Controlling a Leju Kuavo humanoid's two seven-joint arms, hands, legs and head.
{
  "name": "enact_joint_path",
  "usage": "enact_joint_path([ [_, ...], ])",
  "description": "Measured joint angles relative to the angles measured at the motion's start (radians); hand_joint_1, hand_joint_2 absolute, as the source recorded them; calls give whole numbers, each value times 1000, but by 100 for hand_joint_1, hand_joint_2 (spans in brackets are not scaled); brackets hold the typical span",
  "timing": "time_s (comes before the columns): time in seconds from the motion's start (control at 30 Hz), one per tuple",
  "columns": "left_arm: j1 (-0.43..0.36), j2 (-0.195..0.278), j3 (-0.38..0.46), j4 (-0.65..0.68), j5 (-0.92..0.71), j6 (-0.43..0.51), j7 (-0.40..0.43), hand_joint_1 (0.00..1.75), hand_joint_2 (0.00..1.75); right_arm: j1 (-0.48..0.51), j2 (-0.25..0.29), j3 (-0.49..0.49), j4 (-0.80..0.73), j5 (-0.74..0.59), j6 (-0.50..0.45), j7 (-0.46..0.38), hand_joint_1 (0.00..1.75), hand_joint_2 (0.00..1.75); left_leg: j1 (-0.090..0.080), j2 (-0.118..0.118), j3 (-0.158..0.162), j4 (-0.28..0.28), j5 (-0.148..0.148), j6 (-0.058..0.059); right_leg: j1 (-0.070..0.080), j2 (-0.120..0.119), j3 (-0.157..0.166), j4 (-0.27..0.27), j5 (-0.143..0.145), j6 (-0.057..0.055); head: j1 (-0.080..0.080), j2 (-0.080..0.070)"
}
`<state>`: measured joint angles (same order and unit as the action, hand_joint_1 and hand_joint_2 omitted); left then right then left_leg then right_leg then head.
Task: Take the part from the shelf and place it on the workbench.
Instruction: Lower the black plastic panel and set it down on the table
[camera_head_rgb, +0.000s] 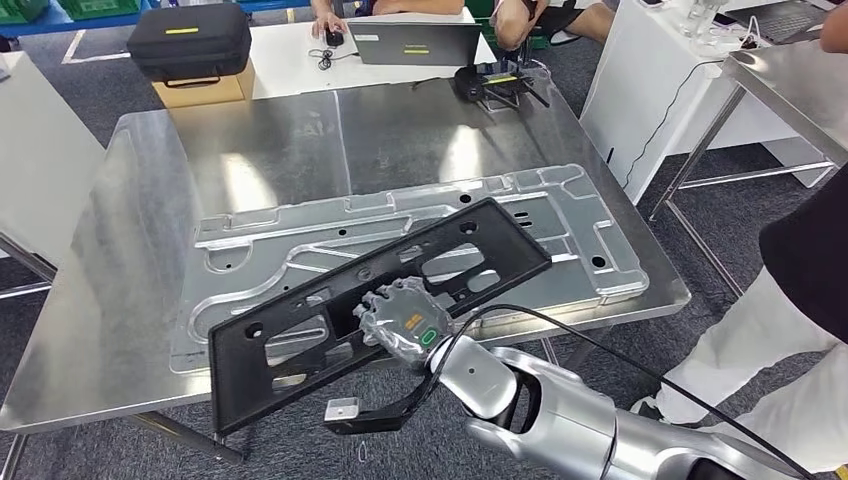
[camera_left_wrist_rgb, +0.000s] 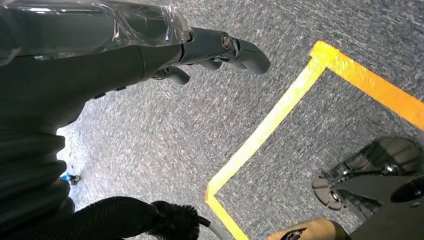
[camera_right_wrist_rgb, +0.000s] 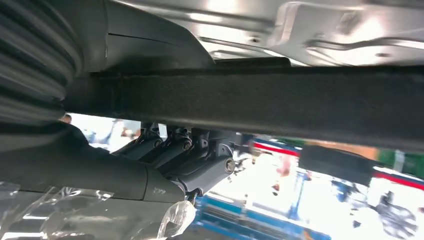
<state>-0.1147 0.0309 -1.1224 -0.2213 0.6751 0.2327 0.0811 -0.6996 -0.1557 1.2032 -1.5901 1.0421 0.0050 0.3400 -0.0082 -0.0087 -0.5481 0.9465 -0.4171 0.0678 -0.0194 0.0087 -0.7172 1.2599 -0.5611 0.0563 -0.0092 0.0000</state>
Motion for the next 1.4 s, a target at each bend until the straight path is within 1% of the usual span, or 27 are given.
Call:
enact_joint_path([
  [0.03,1,0,0,0,2,0,0,0,175,2,-10,-4,-2,3,1,10,175,175,-3,0,5,0,-5,2,1,0,-11,5,14,-2,0,0],
  [0.07,1,0,0,0,4,0,0,0,175,5,-19,-9,-5,6,1,19,175,175,-5,-1,12,0,-9,2,3,0,1,-33,47,-7,0,0],
  [0.13,2,-1,0,0,9,0,0,0,175,7,-38,-24,-17,11,4,37,175,175,-9,-1,25,1,-21,0,10,-1,62,-175,126,-20,0,0],
  [0.2,2,-2,0,0,11,1,0,0,175,9,-54,-41,-31,15,6,53,175,175,-12,-1,29,3,-30,-6,17,-3,104,-271,159,-32,-1,0],
  [0.3,3,-1,0,0,13,4,0,0,175,19,-79,-61,-50,21,10,69,175,175,-9,1,27,4,-40,-18,19,-2,111,-290,155,-41,0,0],
  [0.37,2,1,0,0,15,5,0,0,175,25,-90,-73,-62,26,12,77,175,175,-7,1,8,43,-65,-32,12,-2,117,-296,153,-47,-2,0],
  [0.4,2,2,1,0,16,6,0,0,175,27,-94,-78,-68,26,14,80,175,175,-3,2,-18,92,-89,-39,9,-2,120,-298,151,-49,-3,0],
  [0.47,1,2,1,0,17,6,0,0,175,37,-103,-87,-77,27,16,84,175,175,7,2,-94,232,-140,-53,8,-2,124,-298,145,-53,-6,0],
  [0.5,1,2,1,0,17,6,1,0,175,44,-109,-90,-79,27,16,85,175,175,12,2,-127,285,-150,-57,8,-2,128,-298,141,-52,-6,0],
  [0.53,1,2,1,0,17,6,2,0,175,52,-114,-92,-81,26,17,86,175,175,16,2,-144,303,-140,-62,7,-2,133,-297,136,-51,-6,0],
  [0.57,1,3,1,0,16,6,3,0,175,59,-118,-93,-83,26,18,86,175,175,19,2,-140,279,-110,-65,6,-1,140,-297,131,-48,-6,0],
  [0.63,1,4,1,0,15,6,4,0,175,65,-124,-97,-88,26,18,87,175,175,23,3,-87,142,-24,-69,2,0,158,-298,121,-41,-6,0],
  [0.67,1,5,1,0,15,6,5,0,175,65,-126,-100,-92,26,18,87,175,175,21,3,-59,77,3,-68,2,1,164,-299,116,-37,-6,0],
  [0.7,1,6,1,0,15,6,6,0,175,65,-129,-104,-95,26,18,88,175,175,19,3,-39,33,16,-63,3,2,167,-299,113,-32,-7,0],
  [0.8,1,6,1,0,15,6,7,0,175,70,-133,-114,-100,26,18,88,175,175,12,2,-24,9,7,-41,3,2,169,-301,107,-15,-6,0],
  [0.87,1,6,1,0,15,6,6,0,175,71,-136,-118,-104,26,18,88,175,175,14,1,-13,2,5,-28,0,0,162,-272,88,-6,-5,0],
  [0.9,1,6,1,0,15,6,5,0,175,71,-138,-119,-106,26,18,88,175,175,15,1,-6,-1,4,-21,0,-1,142,-226,67,-4,-5,0],
  [0.97,0,6,1,0,15,6,3,0,175,74,-140,-121,-107,26,18,87,175,175,13,2,2,-2,-3,-11,1,-2,67,-85,14,-3,-4,0],
  [1.0,0,6,1,0,15,5,3,0,175,76,-141,-122,-107,25,18,87,175,175,12,2,6,-2,-6,-8,1,-2,28,-21,-3,-3,-4,0],
  [1.03,1,6,1,0,15,5,3,0,175,79,-141,-122,-107,25,18,87,175,175,11,2,9,-1,-9,-7,1,-2,1,15,-5,-2,-4,0],
  [1.07,1,6,1,0,15,5,3,0,175,81,-143,-122,-107,25,18,86,175,175,11,1,14,-1,-13,-7,1,-2,-7,10,15,-1,-4,0],
  [1.1,2,6,1,0,15,5,3,0,175,82,-144,-122,-107,25,18,85,175,175,11,-1,19,0,-18,-9,0,-2,3,-30,50,-2,-4,0],
  [1.17,2,7,1,0,15,5,2,0,175,82,-147,-122,-107,25,18,82,175,175,12,-2,29,6,-31,-19,-3,-3,56,-165,126,-3,-4,0],
  [1.2,1,7,1,0,15,4,3,0,175,81,-146,-122,-107,24,18,80,175,175,9,-2,30,11,-39,-24,-3,-3,78,-218,146,-6,-4,0],
  [1.23,1,7,1,0,15,4,3,0,175,81,-145,-122,-108,24,18,78,175,175,6,-2,30,15,-45,-29,-4,-3,90,-248,153,-9,-4,0],
  [1.33,1,9,1,0,17,4,3,0,175,81,-145,-122,-108,23,18,75,175,175,5,-1,26,20,-56,-37,-2,0,91,-258,145,-27,-5,0],
  [1.4,0,10,1,0,17,5,3,0,175,81,-145,-122,-107,22,18,75,175,175,9,1,4,70,-82,-46,-2,0,95,-259,141,-38,-7,0],
])
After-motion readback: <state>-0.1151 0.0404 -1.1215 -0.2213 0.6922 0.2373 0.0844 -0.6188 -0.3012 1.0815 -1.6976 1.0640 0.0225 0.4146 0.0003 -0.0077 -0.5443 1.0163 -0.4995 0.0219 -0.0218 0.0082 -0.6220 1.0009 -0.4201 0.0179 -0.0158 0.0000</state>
